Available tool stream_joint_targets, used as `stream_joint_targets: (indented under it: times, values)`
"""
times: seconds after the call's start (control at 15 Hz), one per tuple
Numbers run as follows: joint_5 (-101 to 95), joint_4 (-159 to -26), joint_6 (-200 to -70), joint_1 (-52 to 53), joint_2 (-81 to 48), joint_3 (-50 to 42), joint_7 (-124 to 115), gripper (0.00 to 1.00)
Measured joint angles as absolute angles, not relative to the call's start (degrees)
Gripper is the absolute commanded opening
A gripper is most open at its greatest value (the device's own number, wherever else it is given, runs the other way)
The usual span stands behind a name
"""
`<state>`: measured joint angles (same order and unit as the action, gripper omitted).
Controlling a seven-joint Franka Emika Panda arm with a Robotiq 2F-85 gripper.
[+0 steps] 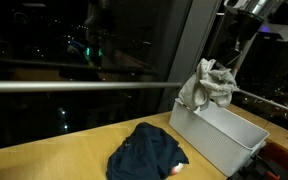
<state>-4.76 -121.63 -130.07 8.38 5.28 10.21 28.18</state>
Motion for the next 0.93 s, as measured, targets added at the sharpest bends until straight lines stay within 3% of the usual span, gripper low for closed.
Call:
stream_joint_targets:
  times: [0.4,0.47,0.6,0.93]
  values:
    - [-7.07,-116.03,-128.63,12.91,0.22,13.22,26.26,0.04]
    - [-7.07,-115.15,-128.61,13.28,-0.94,13.50,26.26,0.40]
    - [-7.16,-113.47,-128.34,13.96,-3.16,13.93,26.26,0.48]
    - [-7.17,-110.40,-126.66,14.46,-7.11,14.36,26.26,0.84]
